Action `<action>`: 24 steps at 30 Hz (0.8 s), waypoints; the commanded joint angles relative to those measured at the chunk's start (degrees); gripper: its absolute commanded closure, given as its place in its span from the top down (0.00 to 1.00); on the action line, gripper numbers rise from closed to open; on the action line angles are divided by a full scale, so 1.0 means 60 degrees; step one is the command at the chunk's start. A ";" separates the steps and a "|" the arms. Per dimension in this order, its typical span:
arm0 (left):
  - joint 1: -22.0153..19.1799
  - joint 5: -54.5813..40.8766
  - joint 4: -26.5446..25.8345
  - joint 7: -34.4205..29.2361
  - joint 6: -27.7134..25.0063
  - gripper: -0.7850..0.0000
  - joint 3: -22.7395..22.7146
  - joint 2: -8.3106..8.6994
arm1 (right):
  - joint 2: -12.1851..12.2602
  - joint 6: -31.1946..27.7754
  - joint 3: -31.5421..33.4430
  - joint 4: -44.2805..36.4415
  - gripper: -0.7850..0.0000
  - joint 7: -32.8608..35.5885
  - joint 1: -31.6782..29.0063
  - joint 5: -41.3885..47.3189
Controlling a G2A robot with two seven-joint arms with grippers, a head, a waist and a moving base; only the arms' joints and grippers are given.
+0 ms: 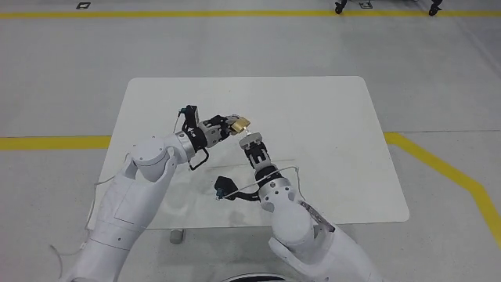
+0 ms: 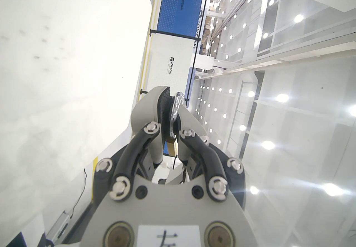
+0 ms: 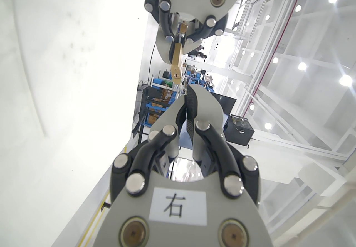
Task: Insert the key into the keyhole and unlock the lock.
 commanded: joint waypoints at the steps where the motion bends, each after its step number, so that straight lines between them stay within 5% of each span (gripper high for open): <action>1: -0.0078 -0.0068 0.0131 -0.0247 0.0014 0.00 -0.0040 0.0011 | 0.0086 0.0155 0.0215 -0.0096 0.00 -0.0430 -0.0159 -0.0134; 24: -0.0154 -0.0208 0.0136 -0.0563 0.0048 0.00 0.0119 0.0018 | 0.0218 0.0288 0.0570 0.0040 0.00 -0.1126 -0.0288 -0.0314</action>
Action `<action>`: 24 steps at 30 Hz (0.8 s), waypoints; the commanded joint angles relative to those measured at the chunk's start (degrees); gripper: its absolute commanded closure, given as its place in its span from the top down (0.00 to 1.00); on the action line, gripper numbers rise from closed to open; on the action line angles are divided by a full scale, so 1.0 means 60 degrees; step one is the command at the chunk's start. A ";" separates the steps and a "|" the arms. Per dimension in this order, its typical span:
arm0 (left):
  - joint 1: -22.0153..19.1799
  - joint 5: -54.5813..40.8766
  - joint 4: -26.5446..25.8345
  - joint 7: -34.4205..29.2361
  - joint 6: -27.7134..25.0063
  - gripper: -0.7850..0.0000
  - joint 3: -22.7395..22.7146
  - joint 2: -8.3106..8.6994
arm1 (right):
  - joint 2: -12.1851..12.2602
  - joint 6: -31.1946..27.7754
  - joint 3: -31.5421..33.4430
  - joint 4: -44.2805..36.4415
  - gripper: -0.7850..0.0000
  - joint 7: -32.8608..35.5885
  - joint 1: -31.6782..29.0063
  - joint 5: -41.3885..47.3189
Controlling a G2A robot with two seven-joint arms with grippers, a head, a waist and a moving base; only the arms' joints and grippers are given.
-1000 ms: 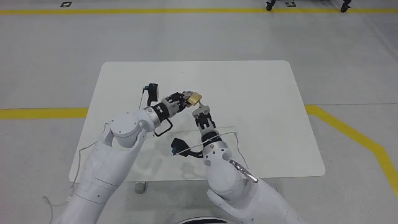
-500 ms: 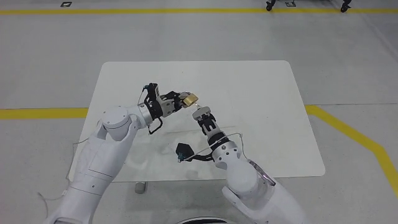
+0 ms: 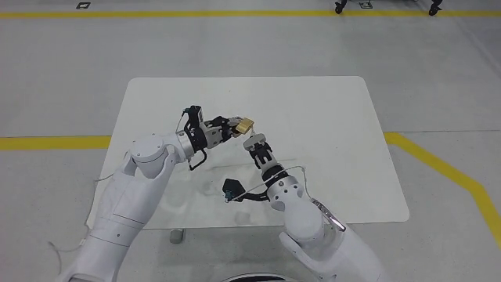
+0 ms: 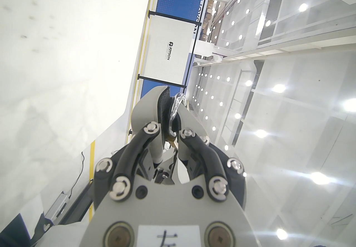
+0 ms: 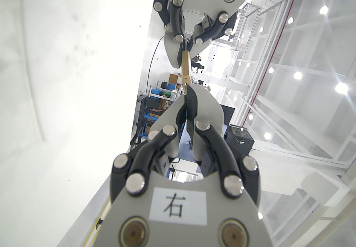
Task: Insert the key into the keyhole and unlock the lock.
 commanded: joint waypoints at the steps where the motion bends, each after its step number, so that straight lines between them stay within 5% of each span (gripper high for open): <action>1: -0.0010 0.0003 0.0036 0.0032 -0.0019 0.00 -0.0008 0.0001 | -0.0010 0.0006 -0.0020 -0.0004 0.00 -0.0025 0.0009 -0.0008; 24: -0.0008 0.0073 0.0048 -0.0076 -0.0107 0.00 -0.0073 0.0054 | 0.0222 0.0122 -0.0012 -0.0162 0.00 -0.0862 -0.0052 0.0016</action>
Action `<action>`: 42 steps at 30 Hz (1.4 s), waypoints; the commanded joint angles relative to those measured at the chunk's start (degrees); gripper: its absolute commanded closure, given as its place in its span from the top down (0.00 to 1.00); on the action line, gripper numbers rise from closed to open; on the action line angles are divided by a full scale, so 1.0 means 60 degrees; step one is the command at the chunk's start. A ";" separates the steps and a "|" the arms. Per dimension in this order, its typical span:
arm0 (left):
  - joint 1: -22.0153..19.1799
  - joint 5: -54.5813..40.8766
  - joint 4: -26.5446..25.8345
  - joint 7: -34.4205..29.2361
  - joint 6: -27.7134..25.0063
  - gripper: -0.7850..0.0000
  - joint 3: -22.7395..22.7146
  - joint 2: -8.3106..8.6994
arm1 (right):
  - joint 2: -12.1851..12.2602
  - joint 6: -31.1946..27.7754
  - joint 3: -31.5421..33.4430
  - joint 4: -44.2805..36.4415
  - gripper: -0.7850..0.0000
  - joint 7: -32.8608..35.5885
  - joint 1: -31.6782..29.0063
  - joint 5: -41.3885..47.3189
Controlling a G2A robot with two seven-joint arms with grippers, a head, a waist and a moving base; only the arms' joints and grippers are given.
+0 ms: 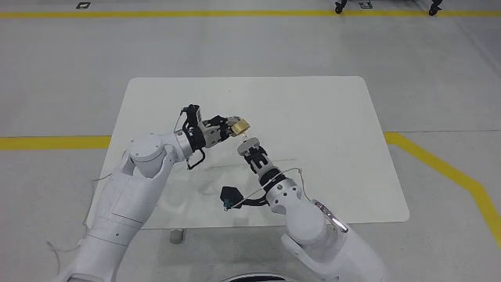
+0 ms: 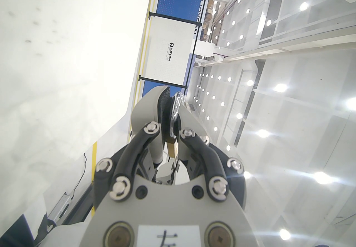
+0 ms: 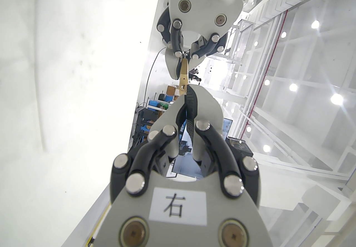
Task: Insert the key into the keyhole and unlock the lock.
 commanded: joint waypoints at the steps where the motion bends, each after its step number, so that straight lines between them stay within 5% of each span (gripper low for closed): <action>1: 0.0012 0.0000 -0.0006 -0.0004 -0.0004 0.00 -0.0007 0.0005 | 0.0002 -0.0001 0.0030 -0.0003 0.00 -0.0036 -0.0016 0.0007; 36: 0.0472 0.0864 -0.0927 0.0624 -0.0132 0.00 0.0094 0.0092 | -0.0149 -0.0333 0.0052 0.0133 0.00 0.0369 0.0099 0.0271; 39: 0.0497 0.0829 -0.0954 0.0644 -0.0137 0.00 0.0074 0.0095 | -0.0174 -0.0289 0.0139 0.0156 0.35 0.0438 0.0085 0.0494; 42: 0.0514 0.0818 -0.0983 0.0653 -0.0152 0.00 0.0049 0.0100 | -0.0185 -0.0250 0.0195 0.0170 0.42 0.0456 0.0073 0.0590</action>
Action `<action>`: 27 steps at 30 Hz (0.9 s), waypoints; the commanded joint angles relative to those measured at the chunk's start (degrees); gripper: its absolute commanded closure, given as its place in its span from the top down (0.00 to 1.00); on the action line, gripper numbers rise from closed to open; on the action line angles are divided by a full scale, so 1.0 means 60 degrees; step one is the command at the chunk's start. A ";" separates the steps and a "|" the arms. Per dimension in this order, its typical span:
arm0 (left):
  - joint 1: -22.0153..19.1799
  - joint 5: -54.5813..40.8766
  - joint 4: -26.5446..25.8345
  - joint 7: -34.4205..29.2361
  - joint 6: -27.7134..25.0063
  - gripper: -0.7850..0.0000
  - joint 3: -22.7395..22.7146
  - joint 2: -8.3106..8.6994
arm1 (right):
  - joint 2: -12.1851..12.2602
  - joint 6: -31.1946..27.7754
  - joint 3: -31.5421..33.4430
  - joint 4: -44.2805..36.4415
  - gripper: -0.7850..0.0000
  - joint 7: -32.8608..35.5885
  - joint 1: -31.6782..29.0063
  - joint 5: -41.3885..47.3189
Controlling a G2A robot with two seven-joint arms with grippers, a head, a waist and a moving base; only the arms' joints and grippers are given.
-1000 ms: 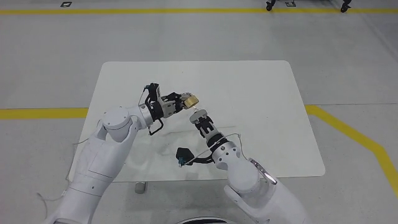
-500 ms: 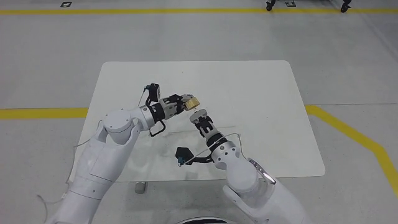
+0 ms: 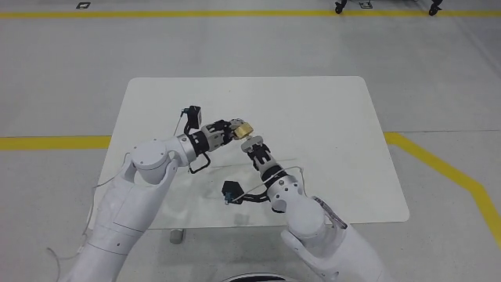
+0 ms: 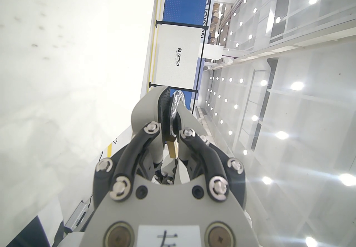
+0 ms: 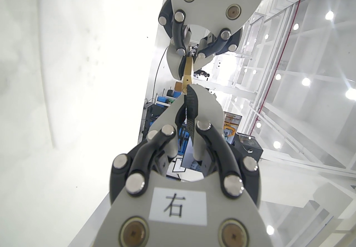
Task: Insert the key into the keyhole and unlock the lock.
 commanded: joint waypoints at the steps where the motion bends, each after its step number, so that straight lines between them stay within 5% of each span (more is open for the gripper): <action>1: 0.0010 0.0000 -0.0023 -0.0002 0.0009 0.00 -0.0011 0.0004 | -0.0006 0.0031 0.0026 0.0002 0.40 0.0012 -0.0014 0.0041; 10: -0.0002 -0.0090 -0.0028 0.0095 0.0061 0.00 -0.0081 0.0010 | -0.0011 0.0260 0.0235 -0.0159 0.45 -0.0052 -0.0177 0.0359; 11: 0.0003 -0.0107 -0.0009 0.0177 0.0034 0.00 -0.0102 0.0007 | -0.0009 0.0295 0.0289 -0.0206 0.61 -0.0102 -0.0217 0.0485; 12: 0.0012 -0.0137 0.0019 0.0280 0.0000 0.00 -0.0127 0.0003 | -0.0014 0.0327 0.0403 -0.0244 1.00 -0.0050 -0.0292 0.0732; 22: 0.0077 -0.0083 0.0144 0.0942 -0.0153 0.00 -0.0210 -0.0017 | -0.0024 0.0330 0.0507 -0.0289 1.00 -0.0012 -0.0367 0.1038; 24: 0.0269 -0.0338 0.0078 0.1273 -0.0564 0.00 -0.0327 -0.0039 | -0.0056 0.0959 0.0723 -0.0342 1.00 -0.0784 -0.0465 0.2425; 26: 0.0399 -0.0331 -0.0005 0.1611 -0.0990 0.00 -0.0398 -0.0054 | -0.0074 0.1499 0.1322 0.0034 0.58 -0.1019 -0.0498 0.3700; 27: 0.0461 -0.0409 -0.0045 0.1711 -0.1189 0.00 -0.0416 -0.0067 | -0.0084 0.1698 0.1503 0.0183 0.48 -0.1219 -0.0488 0.4249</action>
